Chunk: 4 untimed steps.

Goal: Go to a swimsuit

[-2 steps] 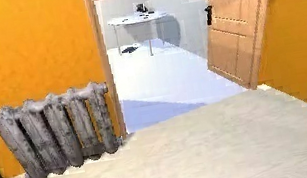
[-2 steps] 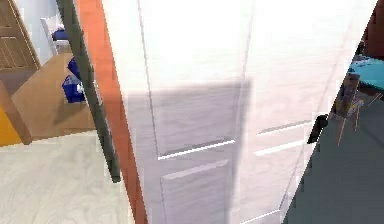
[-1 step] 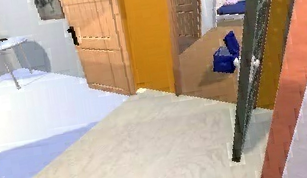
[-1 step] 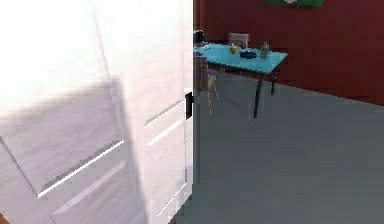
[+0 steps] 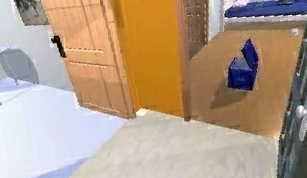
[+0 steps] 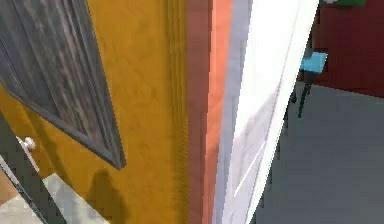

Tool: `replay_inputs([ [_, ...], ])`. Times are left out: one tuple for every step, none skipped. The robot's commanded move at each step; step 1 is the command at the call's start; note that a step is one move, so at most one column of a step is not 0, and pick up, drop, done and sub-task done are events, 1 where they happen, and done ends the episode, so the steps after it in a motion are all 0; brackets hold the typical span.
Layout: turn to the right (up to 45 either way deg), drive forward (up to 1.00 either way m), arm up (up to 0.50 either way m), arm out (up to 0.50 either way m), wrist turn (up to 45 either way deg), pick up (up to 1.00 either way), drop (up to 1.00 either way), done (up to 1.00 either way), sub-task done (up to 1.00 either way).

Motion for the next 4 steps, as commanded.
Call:
replay_inputs([
  [9.0,0.0,0.0,0.0,0.0,0.0,0.0,0.0,0.0],
  [0.0,0.75,0.0,0.0,0.0,0.0,0.0,0.0,0.0],
  [21.0,0.0,0.0,0.0,0.0,0.0,0.0,0.0,0.0],
  [0.0,1.0,0.0,0.0,0.0,0.0,0.0,0.0,0.0],
])
